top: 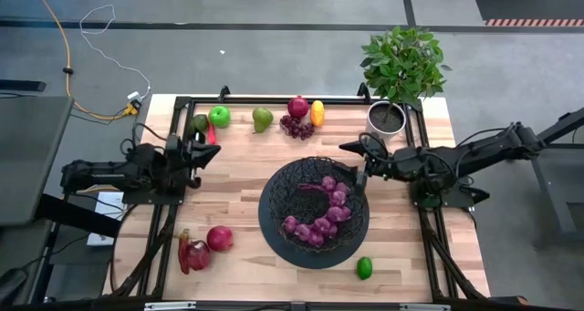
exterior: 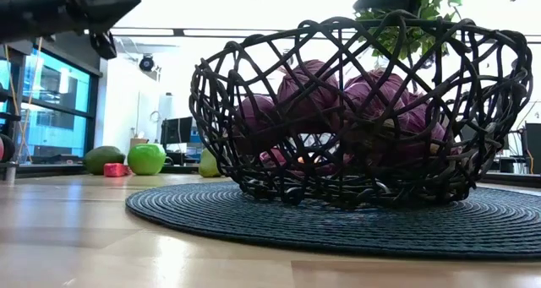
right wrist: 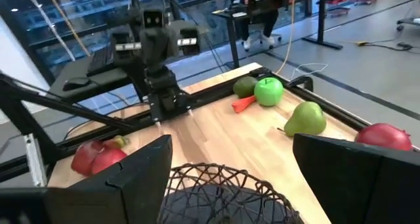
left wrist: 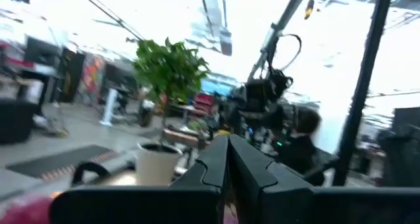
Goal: Build produce basket
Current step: Put the green apple into the basket
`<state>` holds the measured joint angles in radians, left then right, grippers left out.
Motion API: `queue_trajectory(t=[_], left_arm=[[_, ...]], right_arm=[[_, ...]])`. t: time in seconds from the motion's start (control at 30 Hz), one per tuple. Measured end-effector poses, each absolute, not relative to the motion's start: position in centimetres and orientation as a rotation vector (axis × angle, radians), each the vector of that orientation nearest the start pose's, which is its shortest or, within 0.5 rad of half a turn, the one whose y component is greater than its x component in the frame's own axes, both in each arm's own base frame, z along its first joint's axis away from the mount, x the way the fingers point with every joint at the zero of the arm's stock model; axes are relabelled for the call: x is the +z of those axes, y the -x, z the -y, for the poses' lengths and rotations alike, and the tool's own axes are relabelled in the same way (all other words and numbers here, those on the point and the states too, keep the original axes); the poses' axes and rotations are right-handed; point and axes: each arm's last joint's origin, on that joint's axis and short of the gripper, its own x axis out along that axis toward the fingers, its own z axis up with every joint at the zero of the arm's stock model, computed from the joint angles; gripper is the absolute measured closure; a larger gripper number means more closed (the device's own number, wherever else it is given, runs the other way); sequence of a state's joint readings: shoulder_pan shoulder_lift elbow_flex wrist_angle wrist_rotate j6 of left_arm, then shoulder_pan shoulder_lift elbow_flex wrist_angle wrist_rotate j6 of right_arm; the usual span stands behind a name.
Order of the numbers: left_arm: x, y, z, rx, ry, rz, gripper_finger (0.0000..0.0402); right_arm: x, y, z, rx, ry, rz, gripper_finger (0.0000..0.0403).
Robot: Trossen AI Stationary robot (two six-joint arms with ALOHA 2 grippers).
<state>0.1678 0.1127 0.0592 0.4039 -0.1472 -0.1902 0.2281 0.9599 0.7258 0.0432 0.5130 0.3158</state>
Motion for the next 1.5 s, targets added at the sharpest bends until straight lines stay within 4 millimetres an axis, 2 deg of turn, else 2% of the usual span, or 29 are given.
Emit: queue_trajectory(t=[0.23, 0.37, 0.47, 0.63, 0.67, 0.8, 0.9, 1.0, 1.2, 1.37, 1.5], left_arm=[[23.0, -9.9, -2.1, 0.274, 0.236, 0.331, 0.0399], [23.0, -10.7, -2.2, 0.259, 0.281, 0.255, 0.0399], [22.7, -11.3, -2.2, 0.246, 0.298, 0.211, 0.0399], [22.3, -11.8, -2.3, 0.258, 0.29, 0.174, 0.0399], [22.3, -11.8, -2.3, 0.259, 0.281, 0.171, 0.0399], [22.3, -11.8, -2.3, 0.259, 0.271, 0.171, 0.0399], [22.4, -11.8, -2.3, 0.259, 0.271, 0.171, 0.0399], [22.3, -11.8, -2.3, 0.259, 0.271, 0.171, 0.0399], [22.4, -11.8, -2.3, 0.26, 0.271, 0.171, 0.0398], [22.4, -11.8, -2.3, 0.262, 0.271, 0.171, 0.0398], [22.4, -11.8, -2.3, 0.263, 0.271, 0.172, 0.0398]], right_arm=[[29.9, -19.6, -2.2, -0.289, -0.273, -0.248, 0.0111], [29.9, -18.4, -1.7, -0.291, -0.257, -0.25, 0.0147], [28.8, -17.3, -1.3, -0.295, -0.256, -0.235, 0.021], [27.8, -15.9, -0.9, -0.196, -0.305, -0.092, 0.0367], [27.9, -15.7, -0.8, -0.168, -0.306, -0.061, 0.0385], [28.3, -15.4, -0.4, -0.146, -0.279, -0.025, 0.0381], [28.5, -15.4, -0.3, -0.151, -0.232, -0.012, 0.0398], [28.9, -15.4, -0.3, -0.131, -0.216, 0.025, 0.0398], [28.7, -15.4, -0.3, -0.118, -0.111, 0.004, 0.0402], [27.7, -15.4, -0.3, -0.121, -0.095, -0.072, 0.0402], [25.7, -15.2, -0.4, -0.097, -0.12, -0.092, 0.0403]])
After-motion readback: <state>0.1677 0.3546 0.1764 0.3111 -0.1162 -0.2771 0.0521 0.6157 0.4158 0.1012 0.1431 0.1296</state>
